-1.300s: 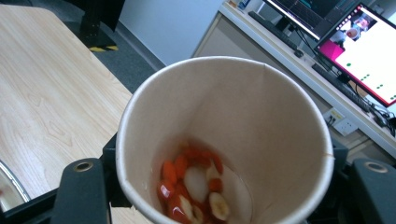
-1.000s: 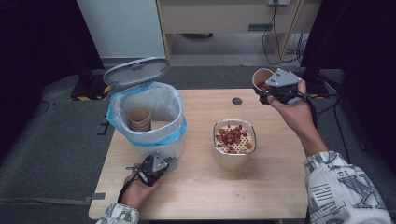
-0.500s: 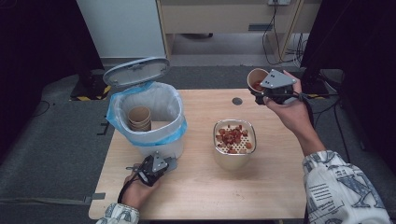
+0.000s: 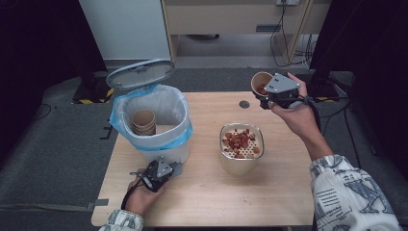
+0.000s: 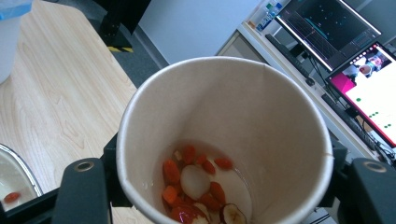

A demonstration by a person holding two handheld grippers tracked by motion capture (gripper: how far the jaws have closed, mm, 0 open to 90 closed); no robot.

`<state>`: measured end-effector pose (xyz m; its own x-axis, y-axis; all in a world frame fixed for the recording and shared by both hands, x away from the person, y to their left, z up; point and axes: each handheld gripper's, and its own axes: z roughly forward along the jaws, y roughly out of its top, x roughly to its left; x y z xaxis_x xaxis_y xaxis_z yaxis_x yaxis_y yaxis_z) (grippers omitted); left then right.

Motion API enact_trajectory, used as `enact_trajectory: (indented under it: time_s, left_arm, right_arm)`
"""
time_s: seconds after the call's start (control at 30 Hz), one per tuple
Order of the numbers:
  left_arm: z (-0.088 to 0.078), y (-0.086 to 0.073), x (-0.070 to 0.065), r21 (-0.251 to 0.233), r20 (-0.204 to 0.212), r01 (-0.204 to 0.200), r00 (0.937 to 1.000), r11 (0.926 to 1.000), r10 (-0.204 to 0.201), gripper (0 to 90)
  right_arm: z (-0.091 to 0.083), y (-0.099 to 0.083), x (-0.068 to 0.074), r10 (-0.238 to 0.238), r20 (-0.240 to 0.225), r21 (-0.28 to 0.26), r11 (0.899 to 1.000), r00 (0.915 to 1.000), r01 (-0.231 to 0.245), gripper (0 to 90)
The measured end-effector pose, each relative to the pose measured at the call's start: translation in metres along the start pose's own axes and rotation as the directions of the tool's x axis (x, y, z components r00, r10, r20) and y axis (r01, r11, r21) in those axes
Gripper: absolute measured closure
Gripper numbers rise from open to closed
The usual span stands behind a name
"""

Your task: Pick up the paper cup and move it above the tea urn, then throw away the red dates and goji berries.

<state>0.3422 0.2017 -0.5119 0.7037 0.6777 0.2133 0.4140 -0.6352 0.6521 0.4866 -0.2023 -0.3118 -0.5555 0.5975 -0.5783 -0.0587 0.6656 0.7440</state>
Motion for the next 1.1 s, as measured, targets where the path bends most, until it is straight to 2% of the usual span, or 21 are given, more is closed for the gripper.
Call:
enact_trajectory:
  time_s: [0.17, 0.3, 0.47, 0.5, 0.53, 0.57, 0.67, 0.87, 1.0, 1.03, 1.07, 1.1]
  left_arm:
    - [0.0, 0.0, 0.0, 0.001, 0.001, 0.0, 1.0, 1.0, 0.0, 89.9]
    - [0.0, 0.0, 0.0, 0.0, 0.0, 0.0, 1.0, 1.0, 0.0, 89.9]
    - [0.0, 0.0, 0.0, 0.0, 0.001, 0.0, 1.0, 1.0, 0.0, 89.9]
    - [0.0, 0.0, 0.0, 0.001, 0.001, 0.0, 1.0, 1.0, 0.0, 89.9]
    - [0.0, 0.0, 0.0, 0.001, 0.001, 0.0, 1.0, 1.0, 0.0, 89.9]
    - [0.0, 0.0, 0.0, 0.001, 0.0, 0.0, 1.0, 1.0, 0.0, 89.9]
    - [0.0, 0.0, 0.0, 0.001, -0.001, -0.001, 1.0, 1.0, 0.001, 89.9]
    - [0.0, 0.0, 0.0, 0.001, 0.001, 0.001, 1.0, 1.0, -0.001, 89.9]
    - [0.0, 0.0, 0.0, 0.001, -0.001, 0.0, 1.0, 1.0, 0.0, 89.9]
    - [0.0, 0.0, 0.0, 0.001, -0.001, 0.0, 1.0, 1.0, 0.0, 89.9]
    - [0.0, 0.0, 0.0, 0.001, -0.001, 0.0, 1.0, 1.0, 0.0, 89.9]
    - [0.0, 0.0, 0.0, 0.001, -0.001, 0.0, 1.0, 1.0, 0.0, 89.9]
  right_arm:
    - [0.0, 0.0, 0.003, -0.042, 0.005, -0.013, 0.999, 0.9991, 0.042, 31.0]
    - [-0.002, 0.001, 0.006, -0.102, 0.012, -0.025, 0.994, 0.9947, 0.102, 31.0]
    - [-0.004, -0.001, 0.005, -0.117, 0.026, -0.031, 0.992, 0.9927, 0.118, 31.0]
    - [-0.004, 0.0, 0.008, -0.143, 0.018, -0.037, 0.989, 0.9895, 0.144, 31.0]
    - [-0.004, 0.0, 0.008, -0.143, 0.018, -0.037, 0.989, 0.9895, 0.144, 31.0]
    - [-0.004, 0.001, 0.011, -0.173, 0.012, -0.04, 0.984, 0.9849, 0.173, 31.0]
    - [-0.005, -0.001, 0.01, -0.192, 0.017, -0.033, 0.981, 0.9813, 0.192, 30.9]
    - [-0.007, -0.004, 0.009, -0.192, 0.027, -0.024, 0.981, 0.981, 0.193, 30.8]
    - [-0.009, -0.002, 0.014, -0.221, 0.017, -0.036, 0.974, 0.9751, 0.222, 30.8]
    - [-0.01, -0.003, 0.017, -0.246, 0.016, -0.037, 0.968, 0.9691, 0.247, 30.8]
    - [-0.01, -0.003, 0.017, -0.246, 0.016, -0.037, 0.968, 0.9691, 0.247, 30.8]
    - [-0.011, -0.003, 0.019, -0.264, 0.019, -0.035, 0.964, 0.9643, 0.265, 30.8]
